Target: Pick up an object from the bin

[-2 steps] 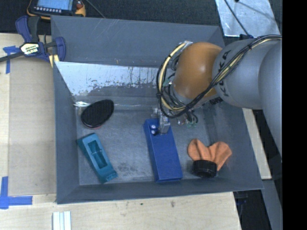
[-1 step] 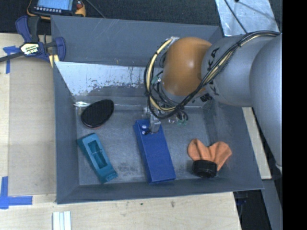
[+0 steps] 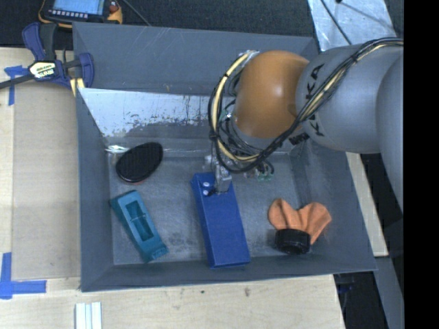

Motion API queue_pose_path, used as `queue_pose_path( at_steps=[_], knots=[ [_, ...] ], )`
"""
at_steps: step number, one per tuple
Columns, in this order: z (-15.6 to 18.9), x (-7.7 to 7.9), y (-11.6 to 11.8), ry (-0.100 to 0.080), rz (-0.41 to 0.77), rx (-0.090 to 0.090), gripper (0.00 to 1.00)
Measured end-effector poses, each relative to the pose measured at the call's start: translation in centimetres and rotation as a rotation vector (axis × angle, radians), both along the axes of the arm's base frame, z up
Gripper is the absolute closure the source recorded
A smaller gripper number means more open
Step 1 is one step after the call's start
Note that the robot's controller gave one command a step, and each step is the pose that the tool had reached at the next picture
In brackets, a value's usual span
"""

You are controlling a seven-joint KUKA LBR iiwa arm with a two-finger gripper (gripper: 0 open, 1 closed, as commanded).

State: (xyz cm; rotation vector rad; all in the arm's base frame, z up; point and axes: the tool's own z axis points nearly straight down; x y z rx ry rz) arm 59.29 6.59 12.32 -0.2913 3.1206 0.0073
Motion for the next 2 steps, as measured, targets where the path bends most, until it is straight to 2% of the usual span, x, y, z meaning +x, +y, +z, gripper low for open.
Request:
queue_pose_path(
  at_steps=[1, 2],
  knots=[
    [0.9, -0.4, -1.2, 0.003, 0.003, -0.002, 1.0],
    [3.4, -0.3, -2.5, -0.008, 0.064, -0.007, 1.0]
  ],
)
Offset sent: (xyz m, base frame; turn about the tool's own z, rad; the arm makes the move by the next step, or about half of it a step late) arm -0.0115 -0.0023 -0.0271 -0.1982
